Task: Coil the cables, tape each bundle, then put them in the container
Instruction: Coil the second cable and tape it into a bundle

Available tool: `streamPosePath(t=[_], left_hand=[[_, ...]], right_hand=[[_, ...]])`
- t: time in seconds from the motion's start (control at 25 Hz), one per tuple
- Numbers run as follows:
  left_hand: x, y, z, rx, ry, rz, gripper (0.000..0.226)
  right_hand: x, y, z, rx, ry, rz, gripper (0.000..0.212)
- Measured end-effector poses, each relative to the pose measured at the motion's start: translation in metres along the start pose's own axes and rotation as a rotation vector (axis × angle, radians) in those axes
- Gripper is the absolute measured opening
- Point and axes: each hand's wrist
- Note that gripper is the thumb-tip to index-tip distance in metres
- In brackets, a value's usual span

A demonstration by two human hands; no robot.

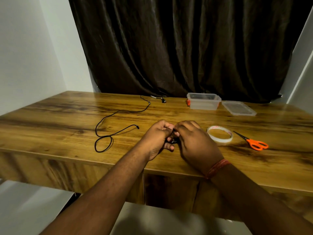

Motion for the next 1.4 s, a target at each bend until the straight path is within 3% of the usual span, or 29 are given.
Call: streamPosePath(t=[0.24,0.36,0.6,0.68,0.88,1.04,1.4], left_hand=[[-0.006,0.003,0.003,-0.051,0.120,0.016,0.017],[-0.009,0.003,0.005,-0.041,0.201,-0.005,0.024],[-0.011,0.004,0.006,-0.025,0.238,-0.046,0.013],[-0.011,0.004,0.004,-0.024,0.232,-0.050,0.011],[-0.011,0.006,0.001,0.024,0.180,-0.052,0.014],[-0.012,0.011,0.000,0.069,0.071,-0.070,0.009],[-0.010,0.009,0.000,0.076,0.070,-0.113,0.013]], right_hand=[[0.009,0.000,0.004,0.039,0.075,0.102,0.037],[0.009,-0.002,0.005,0.052,-0.005,0.091,0.040],[-0.014,-0.008,0.004,-0.029,-0.802,-0.078,0.023],[-0.018,-0.008,0.003,0.010,-0.895,-0.088,0.029],[-0.020,-0.012,-0.001,0.029,-0.936,-0.127,0.031],[-0.023,-0.009,-0.002,-0.006,-0.855,-0.163,0.027],[-0.016,-0.006,0.003,-0.112,-0.700,-0.163,0.011]])
Point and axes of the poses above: each hand's wrist, its own y-axis away from the middle knuckle, its own z-axis out of the back of the hand, x = y × z, and after that the axes turned 8 degrees about x, right-handed
